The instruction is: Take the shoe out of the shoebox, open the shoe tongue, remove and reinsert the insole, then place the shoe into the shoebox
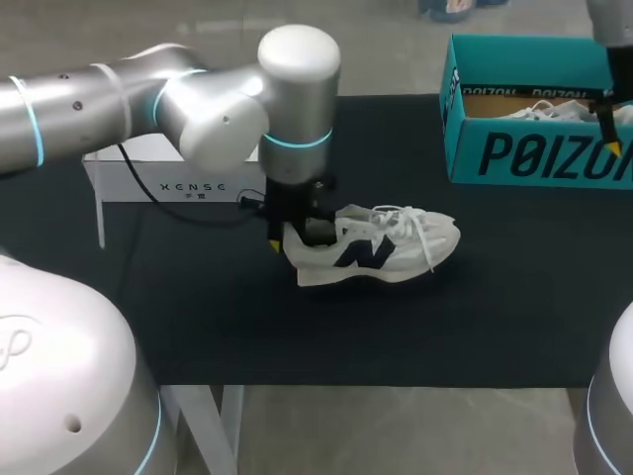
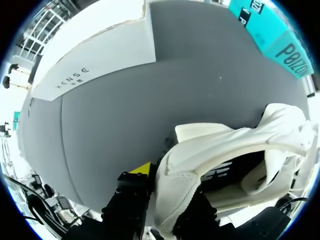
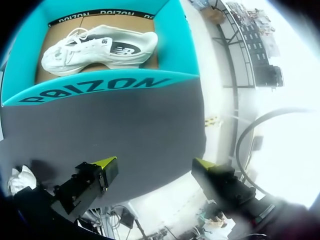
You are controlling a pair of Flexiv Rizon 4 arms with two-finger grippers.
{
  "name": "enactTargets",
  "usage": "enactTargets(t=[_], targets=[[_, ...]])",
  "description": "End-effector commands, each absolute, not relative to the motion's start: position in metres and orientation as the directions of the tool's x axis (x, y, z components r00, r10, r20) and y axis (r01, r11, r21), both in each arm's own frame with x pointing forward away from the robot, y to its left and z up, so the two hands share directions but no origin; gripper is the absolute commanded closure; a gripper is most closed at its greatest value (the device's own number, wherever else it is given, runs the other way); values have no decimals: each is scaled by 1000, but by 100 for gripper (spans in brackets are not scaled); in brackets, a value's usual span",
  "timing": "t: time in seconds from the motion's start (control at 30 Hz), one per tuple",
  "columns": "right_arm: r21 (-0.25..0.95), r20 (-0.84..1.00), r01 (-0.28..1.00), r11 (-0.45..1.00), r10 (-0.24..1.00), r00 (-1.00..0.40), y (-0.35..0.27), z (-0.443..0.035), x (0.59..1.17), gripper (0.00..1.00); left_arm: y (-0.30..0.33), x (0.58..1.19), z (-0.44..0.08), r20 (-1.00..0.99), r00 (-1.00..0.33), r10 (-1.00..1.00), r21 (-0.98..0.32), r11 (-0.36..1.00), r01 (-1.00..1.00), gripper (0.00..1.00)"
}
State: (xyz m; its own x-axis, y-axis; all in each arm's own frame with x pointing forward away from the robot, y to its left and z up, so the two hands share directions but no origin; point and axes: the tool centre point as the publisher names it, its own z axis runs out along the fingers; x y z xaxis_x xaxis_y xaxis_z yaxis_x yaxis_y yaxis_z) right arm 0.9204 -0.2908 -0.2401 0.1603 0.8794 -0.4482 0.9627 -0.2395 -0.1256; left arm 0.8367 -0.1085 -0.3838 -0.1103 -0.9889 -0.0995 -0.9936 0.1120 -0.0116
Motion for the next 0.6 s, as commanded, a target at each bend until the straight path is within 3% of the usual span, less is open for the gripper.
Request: enactTargets(t=[0.03, 0.07, 0.17, 0.2, 0.23, 0.27, 0.6], targets=[[-126, -447, 963, -239, 880, 161, -293, -241, 921, 0, -117, 843, -390, -121, -114, -986, 7, 114, -993, 100], [-127, -447, 963, -239, 880, 160, -293, -241, 921, 0, -118, 843, -391, -126, -121, -985, 11, 120, -993, 98], [-129, -449, 963, -237, 880, 157, -294, -242, 923, 0, -119, 843, -394, -143, -148, -979, 17, 147, -989, 59], [-129, -449, 963, -237, 880, 156, -294, -242, 924, 0, -119, 842, -394, -151, -160, -975, 17, 160, -987, 38], [-128, -449, 963, -237, 880, 156, -294, -241, 924, 0, -119, 841, -394, -161, -175, -971, 16, 175, -985, 11], [-127, -448, 963, -237, 880, 157, -294, -241, 925, 0, -120, 840, -393, -158, -199, -967, 19, 199, -980, 0], [-128, -447, 962, -242, 880, 162, -293, -241, 928, 0, -103, 839, -347, 88, -424, -901, -154, 409, -900, 0]])
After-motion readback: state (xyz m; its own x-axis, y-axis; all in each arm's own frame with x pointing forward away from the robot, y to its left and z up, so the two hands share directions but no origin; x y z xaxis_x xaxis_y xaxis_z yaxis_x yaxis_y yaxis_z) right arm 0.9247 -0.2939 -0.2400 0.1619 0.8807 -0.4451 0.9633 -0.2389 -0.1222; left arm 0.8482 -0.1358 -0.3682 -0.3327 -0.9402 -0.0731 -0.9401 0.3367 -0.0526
